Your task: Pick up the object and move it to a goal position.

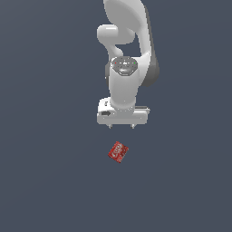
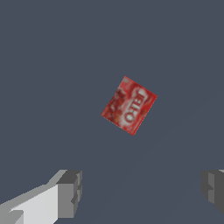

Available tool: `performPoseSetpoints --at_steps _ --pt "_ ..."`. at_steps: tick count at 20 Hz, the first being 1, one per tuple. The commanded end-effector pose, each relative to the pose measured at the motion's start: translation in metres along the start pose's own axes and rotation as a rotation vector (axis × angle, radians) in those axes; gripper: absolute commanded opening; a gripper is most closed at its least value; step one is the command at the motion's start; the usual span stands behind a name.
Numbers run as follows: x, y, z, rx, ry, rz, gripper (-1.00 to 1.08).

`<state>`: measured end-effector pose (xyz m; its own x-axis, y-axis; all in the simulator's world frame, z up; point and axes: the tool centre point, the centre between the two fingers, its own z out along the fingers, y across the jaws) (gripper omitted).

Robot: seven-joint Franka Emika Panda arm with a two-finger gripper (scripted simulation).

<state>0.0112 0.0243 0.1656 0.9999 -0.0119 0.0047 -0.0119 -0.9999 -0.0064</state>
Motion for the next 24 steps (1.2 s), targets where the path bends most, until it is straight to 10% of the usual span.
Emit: performPoseSetpoints --at_steps 1,24 --pt "0.005 0.001 0.007 0.001 -0.001 0.041 1.00" --pt "0.057 0.011 0.095 -0.006 -0.003 0.533 1.00"
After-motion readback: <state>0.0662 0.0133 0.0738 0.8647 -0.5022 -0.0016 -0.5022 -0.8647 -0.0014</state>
